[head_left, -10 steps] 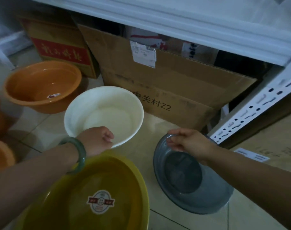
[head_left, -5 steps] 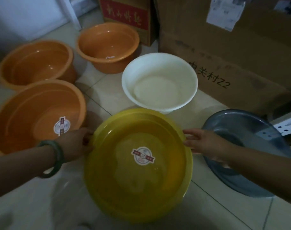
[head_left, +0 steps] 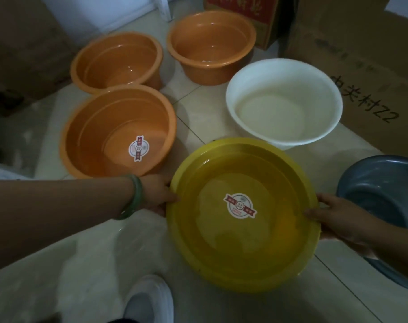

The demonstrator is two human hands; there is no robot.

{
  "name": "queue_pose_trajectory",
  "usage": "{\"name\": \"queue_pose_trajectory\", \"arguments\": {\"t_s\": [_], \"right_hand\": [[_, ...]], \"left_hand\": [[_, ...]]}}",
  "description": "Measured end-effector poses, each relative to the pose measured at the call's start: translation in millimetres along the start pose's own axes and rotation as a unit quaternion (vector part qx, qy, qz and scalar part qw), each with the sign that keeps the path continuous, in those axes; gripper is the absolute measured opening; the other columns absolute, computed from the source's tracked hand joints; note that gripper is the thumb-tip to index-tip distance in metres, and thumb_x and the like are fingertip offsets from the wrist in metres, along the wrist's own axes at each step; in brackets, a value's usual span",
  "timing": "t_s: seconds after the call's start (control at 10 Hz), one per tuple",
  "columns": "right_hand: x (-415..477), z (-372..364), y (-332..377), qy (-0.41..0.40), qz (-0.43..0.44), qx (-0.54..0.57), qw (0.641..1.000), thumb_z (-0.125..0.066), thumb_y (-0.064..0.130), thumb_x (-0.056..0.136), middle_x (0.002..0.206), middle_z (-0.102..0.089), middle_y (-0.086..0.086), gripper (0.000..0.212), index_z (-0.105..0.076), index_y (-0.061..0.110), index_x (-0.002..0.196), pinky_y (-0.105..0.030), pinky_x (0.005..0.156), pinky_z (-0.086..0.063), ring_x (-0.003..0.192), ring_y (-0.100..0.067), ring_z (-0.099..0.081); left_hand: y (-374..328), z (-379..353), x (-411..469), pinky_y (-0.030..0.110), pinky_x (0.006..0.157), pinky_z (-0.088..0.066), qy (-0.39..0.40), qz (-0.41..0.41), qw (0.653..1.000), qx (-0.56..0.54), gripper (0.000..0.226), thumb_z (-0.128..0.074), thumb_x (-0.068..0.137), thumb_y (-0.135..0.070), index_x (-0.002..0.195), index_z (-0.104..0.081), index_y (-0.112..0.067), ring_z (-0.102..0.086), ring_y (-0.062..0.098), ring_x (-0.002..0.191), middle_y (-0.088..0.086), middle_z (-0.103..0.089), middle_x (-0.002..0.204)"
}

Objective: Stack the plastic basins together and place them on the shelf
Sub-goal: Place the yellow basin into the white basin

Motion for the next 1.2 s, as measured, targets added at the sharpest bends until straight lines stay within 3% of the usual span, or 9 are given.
{"name": "queue_pose_trajectory", "arguments": {"t_s": [0.3, 0.5, 0.6, 0.7, 0.8, 0.9, 1.0, 1.1, 1.2], "right_hand": [[-13.6, 8.5, 12.2, -0.015, -0.007, -0.017, 1.0, -0.059, 0.012, 0.091, 0.115, -0.067, -0.019, 0.048, -0.047, 0.012, 0.138, -0.041, 0.068, -0.056, 0.092, -0.034, -0.069], [-38.8, 41.8, 46.9, -0.014, 0.028, -0.018, 0.999, -0.055, 0.009, 0.092, 0.098, -0.073, -0.014, 0.025, -0.057, 0.013, 0.117, -0.036, 0.059, -0.056, 0.082, -0.031, -0.072], [-49.1, 66.4, 79.7, -0.016, 0.057, -0.003, 0.998, -0.053, 0.008, 0.092, 0.082, -0.077, -0.014, 0.016, -0.063, 0.01, 0.104, -0.033, 0.051, -0.06, 0.065, -0.024, -0.074], [-54.4, 90.3, 113.5, -0.046, 0.085, 0.018, 0.995, -0.052, 0.007, 0.092, 0.078, -0.072, -0.017, 0.014, -0.063, 0.008, 0.1, -0.031, 0.049, -0.06, 0.052, -0.019, -0.069], [-51.1, 111.2, 145.7, -0.098, 0.123, 0.026, 0.987, -0.053, 0.007, 0.092, 0.082, -0.068, -0.016, 0.009, -0.061, 0.009, 0.093, -0.025, 0.044, -0.057, 0.049, -0.014, -0.068], [-37.5, 125.1, 170.2, -0.131, 0.145, 0.044, 0.98, -0.051, 0.008, 0.093, 0.083, -0.061, -0.013, 0.007, -0.056, 0.01, 0.088, -0.021, 0.039, -0.053, 0.059, -0.017, -0.065], [-17.1, 134.0, 181.9, -0.158, 0.156, 0.069, 0.972, -0.05, 0.008, 0.094, 0.084, -0.058, -0.012, 0.009, -0.053, 0.01, 0.086, -0.021, 0.038, -0.052, 0.066, -0.019, -0.06], [6.6, 141.8, 181.7, -0.193, 0.149, 0.077, 0.967, -0.052, 0.01, 0.092, 0.09, -0.058, -0.014, 0.004, -0.055, 0.01, 0.089, -0.021, 0.035, -0.05, 0.065, -0.022, -0.061], [26.8, 148.6, 174.6, -0.236, 0.144, 0.081, 0.958, -0.053, 0.009, 0.091, 0.079, -0.058, -0.009, 0.014, -0.056, 0.012, 0.104, -0.019, 0.032, -0.047, 0.061, -0.02, -0.06]], "left_hand": [[-3.6, 7.6, 4.6, 0.039, 0.078, -0.059, 0.052, 0.014, 0.998, 0.025, 0.043, -0.059, 0.09, -0.011, 0.131, -0.05, 0.0, -0.067, 0.033, 0.098, 0.023, -0.064, 0.119], [-65.2, 38.0, -12.7, 0.025, 0.048, -0.057, 0.121, -0.05, 0.991, 0.036, 0.025, -0.062, 0.084, -0.012, 0.105, -0.061, 0.002, -0.068, 0.015, 0.05, 0.009, -0.073, 0.066], [-102.5, 80.4, 1.8, 0.023, 0.036, -0.044, 0.051, -0.084, 0.99, 0.101, 0.074, -0.084, 0.053, -0.034, 0.109, -0.06, 0.009, -0.055, 0.015, 0.034, 0.011, -0.063, 0.058], [-130.6, 101.1, 6.8, 0.021, 0.036, -0.044, 0.01, -0.103, 0.992, 0.077, 0.053, -0.07, 0.078, -0.026, 0.116, -0.057, 0.009, -0.055, 0.014, 0.035, 0.014, -0.061, 0.068], [-171.2, 117.6, -4.4, 0.018, 0.038, -0.047, -0.015, -0.144, 0.988, 0.047, 0.057, -0.07, 0.074, -0.028, 0.111, -0.057, 0.014, -0.058, 0.012, 0.037, 0.013, -0.063, 0.067], [-204.1, 120.3, -12.5, 0.013, 0.036, -0.044, -0.039, -0.189, 0.981, 0.004, 0.025, -0.058, 0.088, -0.022, 0.084, -0.059, 0.002, -0.056, 0.009, 0.039, 0.005, -0.061, 0.054], [-230.1, 116.2, -9.3, 0.012, 0.034, -0.04, -0.083, -0.232, 0.968, -0.054, 0.017, -0.053, 0.092, -0.019, 0.075, -0.053, -0.013, -0.052, 0.003, 0.034, -0.005, -0.059, 0.043], [-239.6, 104.2, 9.8, 0.013, 0.039, -0.047, -0.108, -0.227, 0.961, -0.112, 0.002, -0.06, 0.089, -0.014, 0.089, -0.059, -0.013, -0.062, 0.003, 0.057, -0.003, -0.069, 0.072], [-246.7, 87.1, 32.8, 0.016, 0.056, -0.054, -0.126, -0.228, 0.96, -0.101, 0.013, -0.064, 0.085, -0.01, 0.098, -0.062, -0.012, -0.061, 0.01, 0.078, 0.003, -0.064, 0.097]]}}
Point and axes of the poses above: each hand's wrist, its own x-axis towards the middle knuckle, its own z-axis out of the back of the hand, y = z × x, the point moved 6 cm from there along x, towards the middle knuckle
